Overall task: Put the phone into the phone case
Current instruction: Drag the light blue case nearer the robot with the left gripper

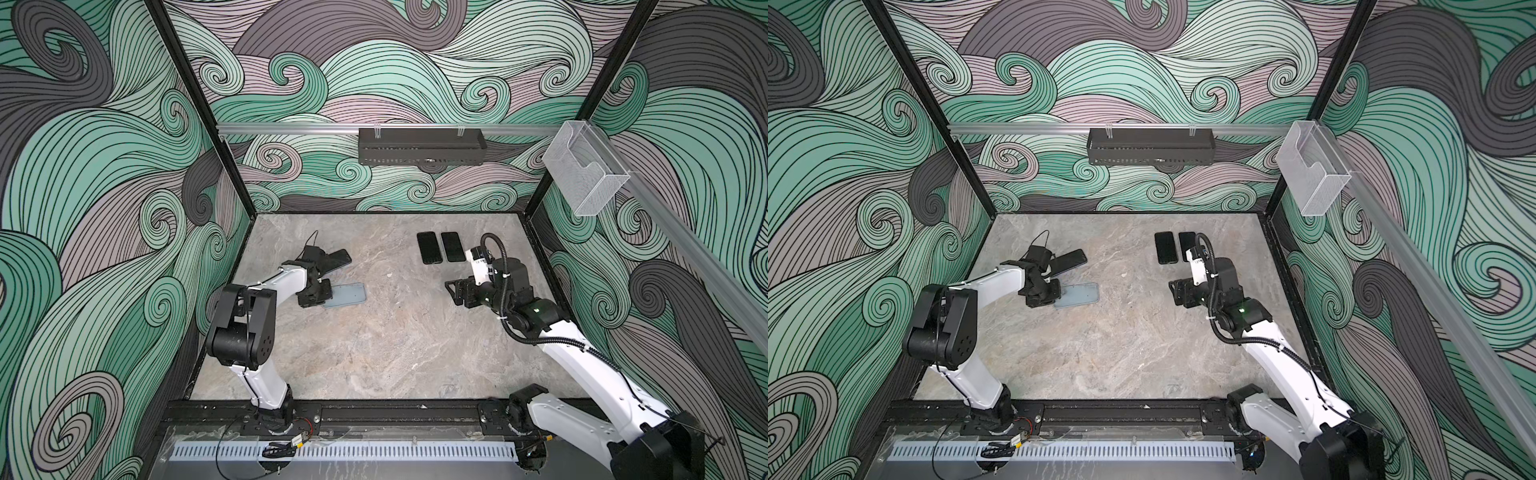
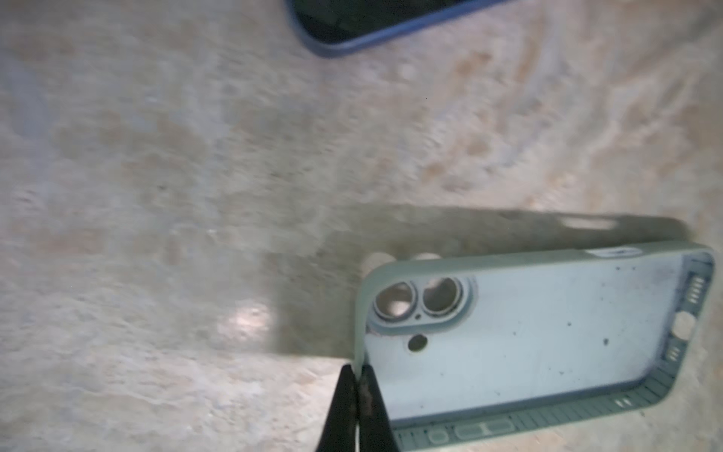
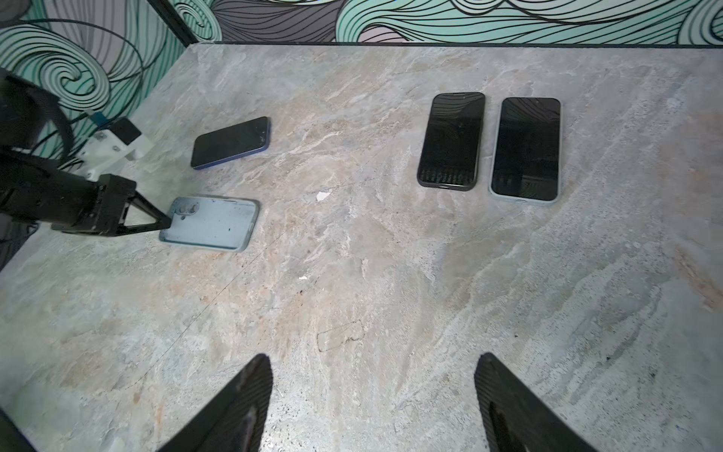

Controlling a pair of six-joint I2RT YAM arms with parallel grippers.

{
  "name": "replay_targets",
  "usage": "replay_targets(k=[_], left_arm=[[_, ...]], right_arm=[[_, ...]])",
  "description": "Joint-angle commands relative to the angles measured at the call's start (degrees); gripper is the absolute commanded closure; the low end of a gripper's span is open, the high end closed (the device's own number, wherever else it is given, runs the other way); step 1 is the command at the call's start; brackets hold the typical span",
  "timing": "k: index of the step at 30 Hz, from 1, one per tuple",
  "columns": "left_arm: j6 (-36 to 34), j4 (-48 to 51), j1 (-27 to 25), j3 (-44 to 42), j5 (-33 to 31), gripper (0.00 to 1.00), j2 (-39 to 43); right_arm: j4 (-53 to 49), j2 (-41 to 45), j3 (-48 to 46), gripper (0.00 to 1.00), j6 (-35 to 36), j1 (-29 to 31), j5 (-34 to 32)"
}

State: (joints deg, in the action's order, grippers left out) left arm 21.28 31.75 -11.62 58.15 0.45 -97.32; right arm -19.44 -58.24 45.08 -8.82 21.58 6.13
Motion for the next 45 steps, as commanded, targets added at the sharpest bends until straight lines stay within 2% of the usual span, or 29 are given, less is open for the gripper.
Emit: replay_targets(k=[1, 8, 17, 21, 28, 34, 40, 45], left_arm=[[-0.40, 1.73, -3.58, -0.71, -0.26, 1.00, 3.03], [-1.18, 3.40, -11.41, -2.00, 0.93, 1.00, 5.42], [5.05, 1.04, -18.35, -7.48, 2.80, 1.00, 8.53], [6.64, 0.52, -19.57, -8.91, 2.90, 0.99, 9.03], [9.14, -1.08, -20.59, -10.18, 3.75, 0.92, 8.73], [11.83, -4.12, -21.34, -11.44, 4.96, 0.92, 8.99], [12.39, -5.39, -22.00, -10.62, 5.23, 0.91, 7.70], [11.86, -5.51, -22.92, -9.80, 5.59, 0.86, 7.01]], right_arm=[[-3.75, 0.17, 0.47, 0.16, -0.85, -0.13, -6.43], [-4.57, 0.53, 0.27, 0.16, -1.20, -0.11, -5.25], [-5.51, 0.86, 1.13, 0.16, -1.11, -0.14, -3.82], [-5.70, 1.05, 1.41, 0.16, -0.85, -0.14, -3.02], [-5.66, 0.95, 1.54, 0.16, -1.79, -0.04, -1.55], [-5.94, 1.04, 1.41, 0.16, -1.90, -0.05, -1.39], [-5.68, 0.59, 1.57, 0.16, -1.79, 0.02, -1.15], [-5.61, 0.06, 1.68, 0.16, -1.57, 0.02, -0.99]])
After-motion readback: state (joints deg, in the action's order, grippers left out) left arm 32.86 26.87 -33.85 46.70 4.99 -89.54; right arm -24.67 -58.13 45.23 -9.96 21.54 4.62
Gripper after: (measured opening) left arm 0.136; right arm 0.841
